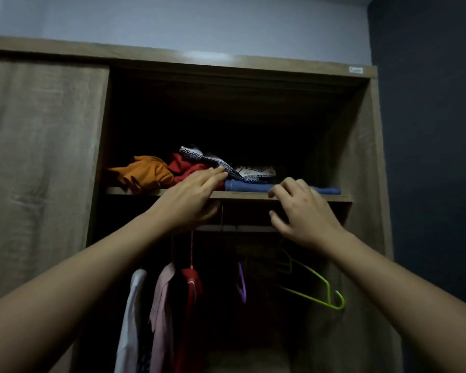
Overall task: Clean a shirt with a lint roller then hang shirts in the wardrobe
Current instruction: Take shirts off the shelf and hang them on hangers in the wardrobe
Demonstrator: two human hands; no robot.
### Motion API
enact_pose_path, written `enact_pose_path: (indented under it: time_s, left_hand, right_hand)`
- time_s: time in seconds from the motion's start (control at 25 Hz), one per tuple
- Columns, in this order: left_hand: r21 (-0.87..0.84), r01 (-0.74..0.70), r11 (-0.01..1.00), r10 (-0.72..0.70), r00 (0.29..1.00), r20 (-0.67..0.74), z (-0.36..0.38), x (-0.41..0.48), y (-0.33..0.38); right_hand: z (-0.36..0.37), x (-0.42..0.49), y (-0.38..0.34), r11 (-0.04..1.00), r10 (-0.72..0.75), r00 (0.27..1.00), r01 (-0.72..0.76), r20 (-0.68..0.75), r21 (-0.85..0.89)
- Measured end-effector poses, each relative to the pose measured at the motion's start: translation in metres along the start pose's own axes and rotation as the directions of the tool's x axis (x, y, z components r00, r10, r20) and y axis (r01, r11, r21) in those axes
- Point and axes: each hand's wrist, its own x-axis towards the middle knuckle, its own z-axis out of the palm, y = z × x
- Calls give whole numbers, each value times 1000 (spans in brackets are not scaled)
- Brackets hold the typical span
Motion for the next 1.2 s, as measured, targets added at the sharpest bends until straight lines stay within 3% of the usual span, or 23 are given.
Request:
enact_pose_path:
  time_s: [0.2,0.44,0.64,0.76,0.88,0.96,1.08,1.2]
  left_hand:
    - [101,146,984,-149,989,23,13,73,-35]
    - [334,213,918,-279,946,163,37,118,-62]
    - [41,408,912,-402,909,-110,41,108,-83]
    - [-47,367,929,-370,922,-112,36,104,-99]
    - [-53,245,968,-242,969,52,32,100,-106]
    - [27,190,981,-192,973,130,32,98,-107]
    - [131,157,979,-167,984,62,28,106,-108]
    - [174,114,978,-128,989,73,25,128,-100]
  right_hand:
    - [31,58,34,998,35,999,-35,-9,60]
    - [68,116,47,988,18,991,-38,130,151]
    - [82,154,37,965,13,984,-59,179,254]
    - [87,175,37,981,46,977,-84,208,178]
    - [94,193,39,960,29,923,-132,383,245]
    - [101,199,39,979,-2,877,-97,480,181]
    - [107,200,43,999,9,913,-22,408,27]
    - [89,192,72,987,130,952,-98,275,-127]
